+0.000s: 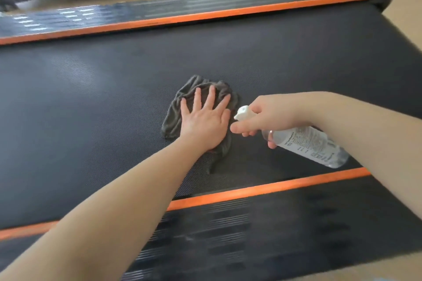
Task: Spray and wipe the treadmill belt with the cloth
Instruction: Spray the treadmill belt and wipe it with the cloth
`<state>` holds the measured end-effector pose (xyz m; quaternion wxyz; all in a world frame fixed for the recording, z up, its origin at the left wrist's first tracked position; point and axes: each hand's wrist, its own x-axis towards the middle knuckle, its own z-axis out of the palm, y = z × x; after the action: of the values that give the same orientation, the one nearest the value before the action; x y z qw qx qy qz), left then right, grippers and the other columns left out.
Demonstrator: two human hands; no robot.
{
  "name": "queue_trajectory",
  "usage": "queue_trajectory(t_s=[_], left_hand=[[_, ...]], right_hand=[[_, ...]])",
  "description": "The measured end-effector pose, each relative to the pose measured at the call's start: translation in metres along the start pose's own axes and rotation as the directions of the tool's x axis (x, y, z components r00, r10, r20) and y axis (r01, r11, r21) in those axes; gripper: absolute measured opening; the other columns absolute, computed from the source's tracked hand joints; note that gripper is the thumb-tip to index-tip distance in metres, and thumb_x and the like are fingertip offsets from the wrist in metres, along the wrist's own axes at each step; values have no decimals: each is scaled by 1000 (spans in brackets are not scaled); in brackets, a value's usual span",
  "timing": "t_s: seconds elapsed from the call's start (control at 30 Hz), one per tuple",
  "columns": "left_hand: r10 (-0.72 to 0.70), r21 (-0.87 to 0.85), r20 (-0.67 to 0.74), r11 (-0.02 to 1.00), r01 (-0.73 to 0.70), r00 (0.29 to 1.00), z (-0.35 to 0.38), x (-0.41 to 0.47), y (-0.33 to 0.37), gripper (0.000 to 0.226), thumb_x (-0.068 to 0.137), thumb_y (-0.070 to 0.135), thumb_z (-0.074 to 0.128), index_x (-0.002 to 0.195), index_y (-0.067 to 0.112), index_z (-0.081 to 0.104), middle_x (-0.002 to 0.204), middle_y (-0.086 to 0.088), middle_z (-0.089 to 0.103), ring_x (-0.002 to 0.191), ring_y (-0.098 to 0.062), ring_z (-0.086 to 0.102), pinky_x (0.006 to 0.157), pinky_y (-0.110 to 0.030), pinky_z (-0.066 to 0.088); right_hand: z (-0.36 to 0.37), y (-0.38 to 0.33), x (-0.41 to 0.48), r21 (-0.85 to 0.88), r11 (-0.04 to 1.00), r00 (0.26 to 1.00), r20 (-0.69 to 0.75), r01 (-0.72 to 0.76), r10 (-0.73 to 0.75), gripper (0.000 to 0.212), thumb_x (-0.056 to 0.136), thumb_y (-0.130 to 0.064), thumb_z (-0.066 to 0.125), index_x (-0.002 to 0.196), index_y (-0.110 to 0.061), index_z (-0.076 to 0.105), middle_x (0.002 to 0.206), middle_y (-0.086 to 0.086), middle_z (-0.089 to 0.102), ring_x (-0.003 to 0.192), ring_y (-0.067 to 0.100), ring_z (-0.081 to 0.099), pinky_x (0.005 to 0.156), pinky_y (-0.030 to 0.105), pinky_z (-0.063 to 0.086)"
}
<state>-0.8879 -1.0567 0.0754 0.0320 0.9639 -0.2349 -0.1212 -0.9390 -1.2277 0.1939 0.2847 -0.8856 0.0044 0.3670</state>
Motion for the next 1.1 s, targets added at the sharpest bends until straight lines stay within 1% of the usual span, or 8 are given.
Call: queue_trajectory(t_s=[0.1, 0.23, 0.33, 0.63, 0.73, 0.87, 0.97, 1.1], left_hand=[[251, 109, 62, 960, -256, 966, 1, -8, 2, 59, 101, 54, 8, 159, 44, 0, 170, 6, -11, 155, -32, -18, 119, -67, -7], [776, 119, 211, 583, -804, 594, -3, -53, -22, 55, 105, 44, 11, 160, 43, 15, 171, 8, -1, 155, -26, -18, 121, -59, -15], [835, 87, 228, 495, -865, 501, 0, -52, -24, 53, 107, 38, 18, 159, 46, 17, 170, 11, -3, 155, -22, -19, 122, -59, -11], [340, 74, 6, 938, -339, 940, 9, 18, 95, 63, 100, 51, 6, 161, 38, 12, 171, 4, -1, 156, -29, -10, 121, -63, -5], [233, 17, 2, 972, -233, 972, 10, 32, 134, 58, 105, 49, 14, 161, 36, 8, 171, -1, -6, 154, -36, -16, 116, -70, -10], [807, 137, 76, 574, -808, 586, 18, 8, 140, 52, 107, 46, 21, 159, 41, 22, 171, 5, 8, 156, -33, -8, 118, -71, -3], [919, 65, 134, 365, -929, 371, 19, 11, 142, 49, 108, 43, 25, 156, 42, 30, 170, 6, 14, 157, -29, -3, 121, -66, 2], [620, 95, -21, 782, -616, 784, 18, 53, 145, 55, 99, 54, 21, 153, 50, 26, 171, 1, 6, 155, -37, -2, 119, -68, 4]], right_hand=[[6, 2, -12, -18, 1000, 999, 28, -20, 20, 55, 91, -71, 56, 97, -20, 75, 88, -9, 78, 69, 21, 78, 72, 30, 53], [5, 8, -26, -289, 956, 998, 16, -50, 57, 58, 87, -79, 52, 88, -24, 71, 57, -9, 72, 60, 5, 72, 64, 29, 43], [4, 22, -30, -397, 913, 994, 26, -90, 110, 63, 86, -80, 50, 83, -21, 72, 59, -4, 74, 59, 6, 69, 64, 29, 47], [-23, 59, -35, -66, 990, 981, -158, -121, 109, 55, 92, -71, 53, 90, -19, 68, 61, -3, 74, 60, 12, 75, 66, 29, 50], [-34, 73, -44, -44, 989, 956, -267, -138, 122, 57, 91, -75, 48, 86, -23, 69, 65, -2, 75, 53, 5, 71, 73, 32, 51], [-47, 102, -49, 152, 971, 925, -308, -184, 223, 59, 90, -75, 50, 88, -22, 76, 81, 1, 77, 52, 10, 71, 84, 42, 59], [-50, 122, -41, 306, 933, 912, -297, -191, 284, 63, 89, -73, 55, 88, -14, 77, 90, 11, 76, 59, 24, 73, 82, 48, 63], [-61, 127, -30, 424, 885, 879, -327, -192, 347, 65, 87, -71, 60, 87, -8, 74, 84, 18, 73, 59, 29, 74, 71, 46, 66]])
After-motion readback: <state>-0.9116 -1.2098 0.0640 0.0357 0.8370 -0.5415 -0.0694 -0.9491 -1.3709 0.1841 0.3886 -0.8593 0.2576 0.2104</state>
